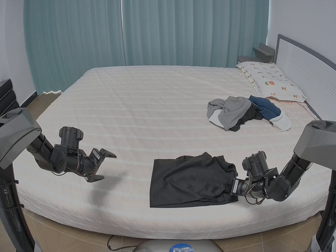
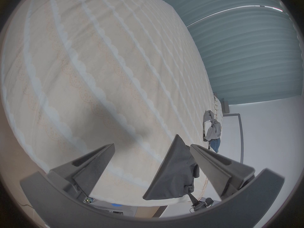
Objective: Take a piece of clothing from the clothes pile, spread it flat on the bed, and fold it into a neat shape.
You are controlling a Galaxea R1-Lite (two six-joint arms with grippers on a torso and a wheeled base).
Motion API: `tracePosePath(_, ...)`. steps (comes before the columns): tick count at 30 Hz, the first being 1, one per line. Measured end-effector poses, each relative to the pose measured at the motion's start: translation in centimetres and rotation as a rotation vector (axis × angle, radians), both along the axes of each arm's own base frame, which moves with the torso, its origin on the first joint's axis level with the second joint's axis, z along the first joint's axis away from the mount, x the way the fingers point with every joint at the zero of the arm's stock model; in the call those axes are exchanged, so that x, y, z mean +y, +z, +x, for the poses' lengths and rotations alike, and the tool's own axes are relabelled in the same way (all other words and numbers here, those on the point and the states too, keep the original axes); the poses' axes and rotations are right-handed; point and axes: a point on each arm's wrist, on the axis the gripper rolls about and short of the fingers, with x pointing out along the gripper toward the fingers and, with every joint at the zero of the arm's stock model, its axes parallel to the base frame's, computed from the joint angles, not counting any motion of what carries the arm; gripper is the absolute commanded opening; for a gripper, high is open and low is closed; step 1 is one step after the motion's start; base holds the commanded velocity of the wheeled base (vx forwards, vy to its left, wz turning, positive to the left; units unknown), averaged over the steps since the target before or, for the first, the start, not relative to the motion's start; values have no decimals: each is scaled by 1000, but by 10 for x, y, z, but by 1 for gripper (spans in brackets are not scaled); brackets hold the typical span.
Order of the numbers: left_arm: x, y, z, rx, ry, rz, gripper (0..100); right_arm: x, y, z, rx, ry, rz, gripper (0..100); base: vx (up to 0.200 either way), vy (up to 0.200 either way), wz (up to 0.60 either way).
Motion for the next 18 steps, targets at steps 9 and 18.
tracePosePath(9, 0, 0, 0, 1, 0, 0, 100, -21, -16, -11, 18, 25, -36, 100, 0, 0, 0)
tracePosePath(18, 0, 0, 0, 1, 1, 0, 100, -39, -10, -5, -66, -23, 1, 100, 0, 0, 0)
